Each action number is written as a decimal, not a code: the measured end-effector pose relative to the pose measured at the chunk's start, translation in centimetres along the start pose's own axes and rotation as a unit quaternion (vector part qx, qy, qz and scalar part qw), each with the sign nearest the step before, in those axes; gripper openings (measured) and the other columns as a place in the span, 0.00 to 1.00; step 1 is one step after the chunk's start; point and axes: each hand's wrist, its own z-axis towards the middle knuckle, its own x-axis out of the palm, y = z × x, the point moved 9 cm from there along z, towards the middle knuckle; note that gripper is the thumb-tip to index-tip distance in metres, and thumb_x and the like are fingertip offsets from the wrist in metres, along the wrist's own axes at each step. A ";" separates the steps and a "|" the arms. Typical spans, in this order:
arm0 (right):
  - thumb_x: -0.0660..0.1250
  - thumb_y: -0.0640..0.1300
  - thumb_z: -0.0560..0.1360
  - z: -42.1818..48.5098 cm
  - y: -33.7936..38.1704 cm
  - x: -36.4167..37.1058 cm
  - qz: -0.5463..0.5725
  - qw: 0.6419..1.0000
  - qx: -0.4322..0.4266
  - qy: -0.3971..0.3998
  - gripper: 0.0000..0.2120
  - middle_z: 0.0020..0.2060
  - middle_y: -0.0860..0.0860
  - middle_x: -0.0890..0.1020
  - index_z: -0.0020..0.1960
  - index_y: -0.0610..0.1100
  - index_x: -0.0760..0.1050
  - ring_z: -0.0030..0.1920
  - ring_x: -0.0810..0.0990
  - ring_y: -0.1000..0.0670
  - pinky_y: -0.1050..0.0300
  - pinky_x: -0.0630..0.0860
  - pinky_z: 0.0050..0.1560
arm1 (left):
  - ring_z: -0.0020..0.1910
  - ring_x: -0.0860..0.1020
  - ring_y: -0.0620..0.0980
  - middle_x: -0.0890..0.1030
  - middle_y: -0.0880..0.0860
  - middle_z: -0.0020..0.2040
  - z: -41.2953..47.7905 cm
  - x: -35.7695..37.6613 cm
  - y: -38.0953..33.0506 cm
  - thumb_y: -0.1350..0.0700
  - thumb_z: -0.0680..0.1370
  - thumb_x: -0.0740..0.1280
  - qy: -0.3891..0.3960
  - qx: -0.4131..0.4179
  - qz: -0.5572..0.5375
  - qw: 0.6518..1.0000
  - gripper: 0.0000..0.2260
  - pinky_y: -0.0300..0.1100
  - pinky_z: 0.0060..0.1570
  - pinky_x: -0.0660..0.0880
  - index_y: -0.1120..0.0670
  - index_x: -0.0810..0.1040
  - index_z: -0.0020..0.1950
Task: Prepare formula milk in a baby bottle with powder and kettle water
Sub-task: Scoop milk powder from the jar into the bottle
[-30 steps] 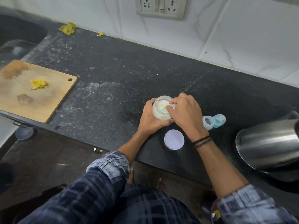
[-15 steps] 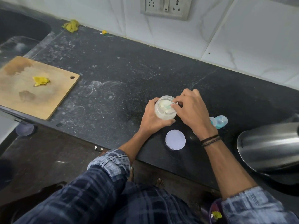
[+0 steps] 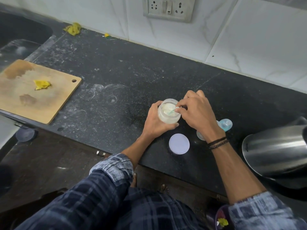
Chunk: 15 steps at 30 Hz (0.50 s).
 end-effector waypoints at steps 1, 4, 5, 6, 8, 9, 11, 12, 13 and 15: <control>0.73 0.48 0.79 -0.1 -0.2 -0.1 0.008 1.000 0.008 -0.010 0.08 0.45 0.55 0.72 0.54 0.47 0.87 0.52 0.66 0.50 0.46 0.71 0.54 | 0.64 0.77 0.51 0.77 0.48 0.63 0.0 0.0 0.0 0.48 0.57 0.86 0.002 0.000 0.004 1.000 0.43 0.55 0.62 0.77 0.48 0.71 0.68; 0.73 0.47 0.79 -0.6 -1.1 -0.3 0.040 0.998 0.034 -0.036 0.06 0.42 0.55 0.73 0.51 0.46 0.87 0.50 0.69 0.49 0.47 0.73 0.51 | 0.64 0.77 0.50 0.77 0.47 0.63 0.1 0.0 0.0 0.47 0.58 0.86 0.001 0.003 0.011 1.000 0.42 0.55 0.62 0.77 0.47 0.71 0.67; 0.73 0.46 0.78 -0.8 -1.4 -0.2 0.056 0.997 0.044 -0.042 0.05 0.41 0.55 0.73 0.50 0.45 0.87 0.50 0.69 0.49 0.48 0.73 0.50 | 0.65 0.77 0.50 0.77 0.47 0.63 0.1 -0.1 0.0 0.47 0.57 0.86 -0.001 0.004 0.013 1.000 0.42 0.55 0.62 0.77 0.46 0.71 0.67; 0.74 0.46 0.78 -1.1 -1.7 -0.1 0.071 0.995 0.053 -0.048 0.05 0.40 0.55 0.73 0.49 0.45 0.86 0.49 0.70 0.49 0.49 0.73 0.49 | 0.64 0.77 0.50 0.77 0.46 0.63 0.1 0.0 0.0 0.47 0.57 0.86 -0.002 0.005 0.014 1.000 0.42 0.55 0.62 0.77 0.46 0.70 0.67; 0.74 0.45 0.78 -1.6 -2.2 0.2 0.089 0.992 0.066 -0.057 0.05 0.39 0.55 0.74 0.48 0.44 0.86 0.47 0.70 0.49 0.52 0.69 0.46 | 0.64 0.76 0.48 0.76 0.44 0.62 0.0 0.0 0.0 0.46 0.57 0.86 -0.005 0.006 0.017 1.000 0.42 0.54 0.61 0.77 0.45 0.70 0.66; 0.74 0.45 0.78 -1.8 -2.3 0.5 0.091 0.992 0.070 -0.057 0.05 0.39 0.55 0.74 0.48 0.44 0.86 0.47 0.70 0.49 0.54 0.67 0.45 | 0.64 0.76 0.48 0.76 0.43 0.62 0.0 0.0 -0.1 0.46 0.57 0.85 -0.008 0.005 0.019 1.000 0.42 0.53 0.62 0.77 0.44 0.70 0.66; 0.74 0.45 0.78 -2.3 -2.6 0.8 0.099 0.991 0.075 -0.059 0.05 0.39 0.54 0.75 0.47 0.44 0.86 0.46 0.71 0.48 0.54 0.66 0.45 | 0.64 0.76 0.47 0.76 0.43 0.62 -0.1 -0.1 -0.1 0.46 0.57 0.86 -0.012 0.007 0.018 1.000 0.41 0.53 0.62 0.77 0.44 0.70 0.66; 0.74 0.45 0.78 -2.6 -2.7 0.8 0.107 0.989 0.078 -0.067 0.05 0.39 0.54 0.75 0.47 0.44 0.86 0.46 0.72 0.48 0.55 0.66 0.46 | 0.64 0.76 0.47 0.76 0.42 0.62 -0.1 -0.1 0.0 0.46 0.57 0.86 -0.013 0.007 0.018 1.000 0.41 0.53 0.62 0.77 0.43 0.70 0.66; 0.74 0.45 0.78 -2.8 -2.9 0.7 0.115 0.987 0.081 -0.077 0.04 0.39 0.54 0.75 0.47 0.44 0.85 0.45 0.72 0.48 0.55 0.66 0.46 | 0.64 0.76 0.47 0.76 0.42 0.62 -0.1 -0.2 0.0 0.47 0.58 0.86 -0.013 0.006 0.019 1.000 0.41 0.53 0.62 0.77 0.44 0.70 0.66; 0.75 0.44 0.78 -3.3 -3.0 0.7 0.123 0.985 0.084 -0.086 0.03 0.39 0.53 0.76 0.47 0.44 0.85 0.44 0.73 0.48 0.55 0.65 0.45 | 0.65 0.76 0.48 0.76 0.45 0.63 0.0 -0.1 0.0 0.47 0.58 0.86 -0.010 0.002 0.019 1.000 0.42 0.54 0.62 0.77 0.46 0.70 0.67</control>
